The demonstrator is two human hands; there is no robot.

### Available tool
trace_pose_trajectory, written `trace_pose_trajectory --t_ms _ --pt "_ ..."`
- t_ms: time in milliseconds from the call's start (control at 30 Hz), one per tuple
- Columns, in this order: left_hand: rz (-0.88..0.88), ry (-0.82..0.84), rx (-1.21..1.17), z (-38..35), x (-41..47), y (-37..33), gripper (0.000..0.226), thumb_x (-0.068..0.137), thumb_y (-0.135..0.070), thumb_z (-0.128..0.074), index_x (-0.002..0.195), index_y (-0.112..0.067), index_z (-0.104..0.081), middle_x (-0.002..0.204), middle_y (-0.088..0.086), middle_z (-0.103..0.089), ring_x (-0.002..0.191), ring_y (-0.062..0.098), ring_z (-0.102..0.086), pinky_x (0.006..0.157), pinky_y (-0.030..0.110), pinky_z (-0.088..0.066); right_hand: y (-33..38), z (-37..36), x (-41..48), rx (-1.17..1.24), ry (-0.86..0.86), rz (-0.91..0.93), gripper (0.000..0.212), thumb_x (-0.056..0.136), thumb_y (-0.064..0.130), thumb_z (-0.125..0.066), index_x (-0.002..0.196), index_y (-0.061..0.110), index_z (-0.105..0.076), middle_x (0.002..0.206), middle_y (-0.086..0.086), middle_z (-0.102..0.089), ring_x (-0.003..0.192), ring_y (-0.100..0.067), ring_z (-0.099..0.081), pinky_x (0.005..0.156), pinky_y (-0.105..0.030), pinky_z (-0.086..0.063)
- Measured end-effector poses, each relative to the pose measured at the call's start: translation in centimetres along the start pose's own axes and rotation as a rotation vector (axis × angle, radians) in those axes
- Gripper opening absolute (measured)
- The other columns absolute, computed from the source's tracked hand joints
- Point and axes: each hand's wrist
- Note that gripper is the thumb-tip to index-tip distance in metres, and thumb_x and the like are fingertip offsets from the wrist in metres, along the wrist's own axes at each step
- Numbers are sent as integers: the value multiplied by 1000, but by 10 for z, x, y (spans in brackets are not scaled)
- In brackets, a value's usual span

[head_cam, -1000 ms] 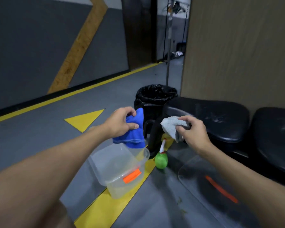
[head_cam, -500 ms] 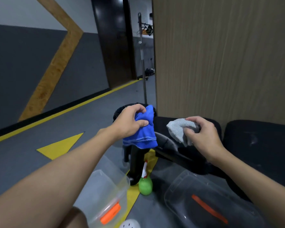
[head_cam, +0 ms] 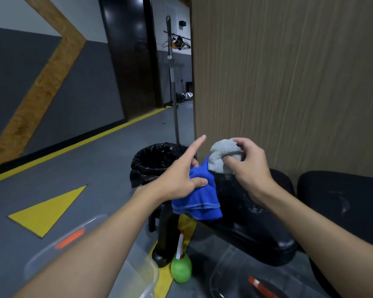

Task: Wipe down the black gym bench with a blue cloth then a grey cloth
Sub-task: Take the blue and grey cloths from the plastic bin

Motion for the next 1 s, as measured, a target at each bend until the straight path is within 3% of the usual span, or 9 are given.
trace_pose_trajectory --t_ms 167,333,400,533,700,767,833,933,1000 --pt "-24 -41 -155 -15 10 9 78 81 -4 -73 143 -35 -37 99 -22 -54 92 -7 -53 92 14 -43 -6 -11 -1 21 82 -14 35 87 -2 -67 92 33 -65 103 4 -64 82 0 -66 67 -14 -51" --pt "-9 -127 -300 -20 11 22 59 80 9 -68 131 -14 -51 93 -12 -61 83 -12 -58 76 9 -44 -32 -28 -5 159 194 -169 45 89 -5 -64 130 12 -62 117 -7 -70 105 -17 -68 89 -31 -56" --pt "51 -119 -404 -22 10 26 53 81 4 -67 128 -17 -54 93 -8 -63 83 -9 -58 76 12 -46 -42 -36 -4 109 144 -169 43 88 -1 -65 129 13 -63 122 -8 -67 109 -18 -66 94 -37 -55" --pt "201 -76 -641 -29 12 34 34 88 -24 -57 121 -23 -61 110 4 -69 103 11 -65 91 29 -51 -53 -44 -6 30 103 -179 46 86 5 -72 129 19 -62 122 -2 -66 111 -12 -63 93 -30 -54" --pt "169 -267 -566 -37 15 36 16 95 -17 -59 110 -17 -66 95 2 -73 84 6 -68 73 19 -53 -58 -48 -11 -30 26 -249 54 76 31 -84 112 24 -44 115 -4 -57 103 -12 -62 76 -18 -53" --pt "199 -313 -608 -40 17 37 13 95 -13 -58 105 -17 -66 93 6 -73 88 15 -70 76 28 -56 -55 -45 -15 51 108 -314 49 79 24 -82 115 16 -51 109 -2 -64 101 -15 -65 72 -17 -52" --pt "237 -373 -658 -41 21 39 12 96 -12 -56 103 -16 -65 94 11 -73 90 24 -71 82 39 -58 -56 -44 -16 105 282 -321 47 81 12 -79 123 17 -60 110 0 -72 104 -16 -68 83 -26 -56" --pt "253 -454 -713 -39 27 39 13 97 -9 -53 102 -17 -62 95 15 -72 92 30 -70 85 45 -57 -57 -42 -14 -108 409 -232 82 73 17 -81 145 29 -45 130 9 -64 118 -7 -60 101 -29 -48" --pt "237 -460 -736 -35 31 38 14 98 -9 -52 101 -18 -62 97 16 -72 94 30 -69 85 43 -57 -55 -41 -11 -255 391 -195 91 73 17 -81 149 37 -36 129 13 -60 118 -5 -57 97 -17 -45"
Point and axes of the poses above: each hand's wrist, its own x-axis towards the middle knuckle, its own z-axis out of the back of the hand, y = z × x
